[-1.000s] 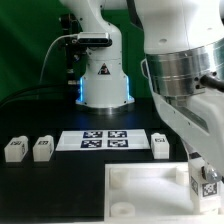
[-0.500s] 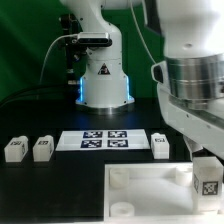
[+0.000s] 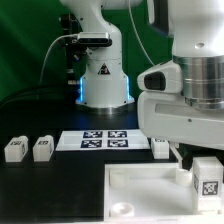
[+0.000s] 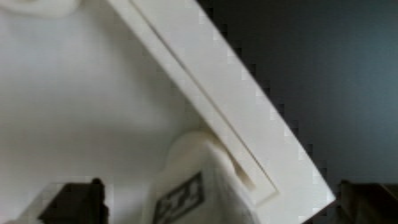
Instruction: Assemble one leg
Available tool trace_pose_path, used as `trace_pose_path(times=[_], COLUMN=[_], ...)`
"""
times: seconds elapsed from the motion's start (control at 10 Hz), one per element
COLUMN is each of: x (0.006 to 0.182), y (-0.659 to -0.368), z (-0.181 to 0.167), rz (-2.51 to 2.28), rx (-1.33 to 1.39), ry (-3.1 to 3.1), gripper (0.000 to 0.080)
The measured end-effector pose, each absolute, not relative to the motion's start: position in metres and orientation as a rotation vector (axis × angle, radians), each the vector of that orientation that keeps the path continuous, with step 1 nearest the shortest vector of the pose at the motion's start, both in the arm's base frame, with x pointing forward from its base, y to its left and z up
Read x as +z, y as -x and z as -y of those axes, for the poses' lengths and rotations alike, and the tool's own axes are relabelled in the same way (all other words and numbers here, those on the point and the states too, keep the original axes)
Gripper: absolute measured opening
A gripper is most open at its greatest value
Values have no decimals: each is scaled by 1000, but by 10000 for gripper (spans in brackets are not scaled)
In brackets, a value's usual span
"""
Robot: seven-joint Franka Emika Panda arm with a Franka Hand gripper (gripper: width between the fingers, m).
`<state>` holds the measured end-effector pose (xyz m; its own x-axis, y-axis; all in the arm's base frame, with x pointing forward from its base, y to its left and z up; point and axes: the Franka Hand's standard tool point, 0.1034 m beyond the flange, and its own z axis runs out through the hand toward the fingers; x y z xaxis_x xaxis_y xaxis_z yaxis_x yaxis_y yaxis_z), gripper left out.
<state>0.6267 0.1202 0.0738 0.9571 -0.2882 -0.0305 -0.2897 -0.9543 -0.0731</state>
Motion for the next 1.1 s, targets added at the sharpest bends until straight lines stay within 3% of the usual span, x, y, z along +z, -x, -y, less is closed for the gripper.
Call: trace_pose_path(times=[0.2, 0.4, 0.5, 0.6, 0.7, 0.8, 1.1], x=[80, 81, 81, 81, 80, 80, 79], y=[-635, -636, -636, -636, -636, -637, -636], z=[-118, -120, -120, -120, -119, -118, -111], rz=[133, 135, 131, 19, -159, -247, -1127], rx=[-30, -49, -49, -45, -39, -36, 25], ry=[3075, 3072, 3072, 3072, 3068, 3062, 2834], gripper=[648, 621, 450, 450, 292, 294, 294])
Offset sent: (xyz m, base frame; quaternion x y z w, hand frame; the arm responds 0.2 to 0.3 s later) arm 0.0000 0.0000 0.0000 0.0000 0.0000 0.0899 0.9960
